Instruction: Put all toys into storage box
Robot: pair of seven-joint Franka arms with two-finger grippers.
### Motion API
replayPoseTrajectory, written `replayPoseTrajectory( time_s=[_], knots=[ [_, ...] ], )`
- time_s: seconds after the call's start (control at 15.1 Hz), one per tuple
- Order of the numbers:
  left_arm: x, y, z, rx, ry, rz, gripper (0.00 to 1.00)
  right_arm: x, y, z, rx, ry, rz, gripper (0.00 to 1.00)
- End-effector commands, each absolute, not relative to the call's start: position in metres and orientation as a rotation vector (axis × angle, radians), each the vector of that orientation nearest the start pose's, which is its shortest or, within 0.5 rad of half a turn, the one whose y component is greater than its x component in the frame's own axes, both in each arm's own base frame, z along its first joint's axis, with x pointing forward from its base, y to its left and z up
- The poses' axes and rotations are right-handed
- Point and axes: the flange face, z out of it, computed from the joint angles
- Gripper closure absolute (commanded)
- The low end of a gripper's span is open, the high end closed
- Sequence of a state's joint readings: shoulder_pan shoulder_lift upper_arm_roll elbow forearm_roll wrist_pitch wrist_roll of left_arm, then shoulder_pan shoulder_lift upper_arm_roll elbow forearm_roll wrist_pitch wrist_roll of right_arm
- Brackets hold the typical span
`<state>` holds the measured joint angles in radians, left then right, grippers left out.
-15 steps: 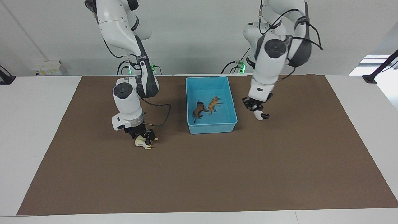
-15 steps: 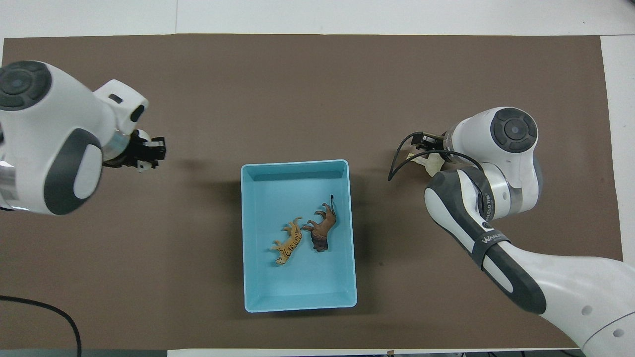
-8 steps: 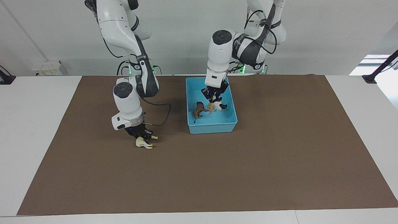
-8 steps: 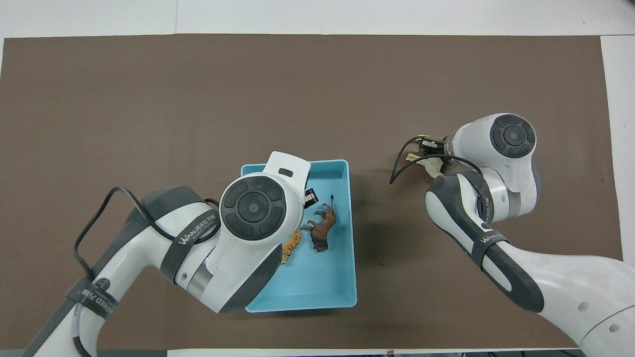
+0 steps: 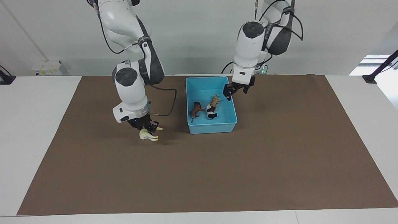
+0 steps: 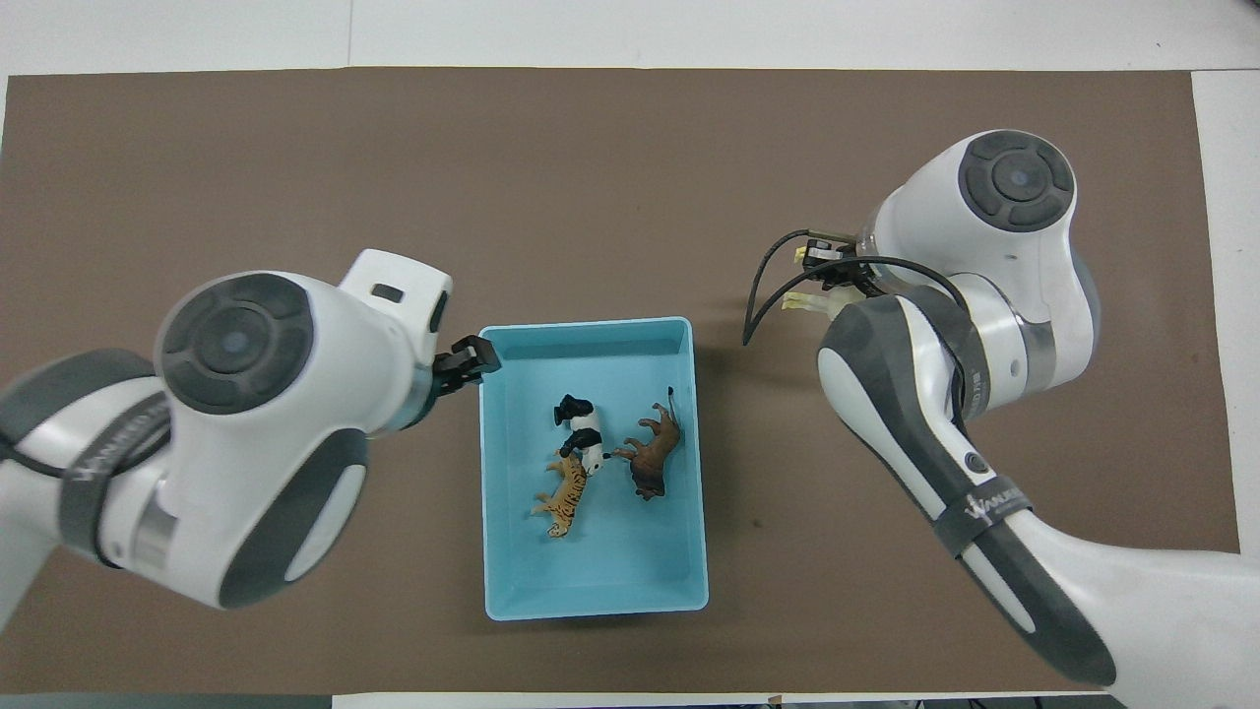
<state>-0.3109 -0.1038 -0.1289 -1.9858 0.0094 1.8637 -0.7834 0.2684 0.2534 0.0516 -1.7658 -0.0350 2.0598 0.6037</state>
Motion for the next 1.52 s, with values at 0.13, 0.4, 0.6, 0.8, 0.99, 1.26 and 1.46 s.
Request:
replayPoseTrajectory(
  time_s=[0.13,0.4,0.6,0.8,0.99,1.26,1.46],
  knots=[
    [0.489,-0.124,0.563,-3.084,-0.157,0.185,0.00,0.539,0.354,0.450,-3.031,0.359,-0.053,1.00],
    [0.510,-0.096,0.574,-3.099,-0.171,0.165,0.00,0.462,0.403,0.416,-2.992,0.226,-0.061,1.00],
    [0.538,-0.084,0.588,-3.117,-0.117,0.170,0.00,0.448,0.412,0.413,-2.991,0.263,-0.049,0.00],
    [0.549,-0.070,0.583,-3.123,-0.074,0.211,0.00,0.457,0.417,0.436,-2.973,0.420,-0.034,0.00],
    [0.545,-0.064,0.580,-3.119,-0.004,0.270,0.00,0.487,0.387,0.455,-2.990,0.464,-0.055,0.00],
    [0.545,-0.066,0.580,-3.121,0.029,0.268,0.00,0.549,0.276,0.490,-3.009,0.228,-0.186,0.00],
    [0.552,-0.061,0.589,-3.133,0.018,0.244,0.00,0.584,0.170,0.510,-3.035,0.078,-0.264,0.00]
  ],
)
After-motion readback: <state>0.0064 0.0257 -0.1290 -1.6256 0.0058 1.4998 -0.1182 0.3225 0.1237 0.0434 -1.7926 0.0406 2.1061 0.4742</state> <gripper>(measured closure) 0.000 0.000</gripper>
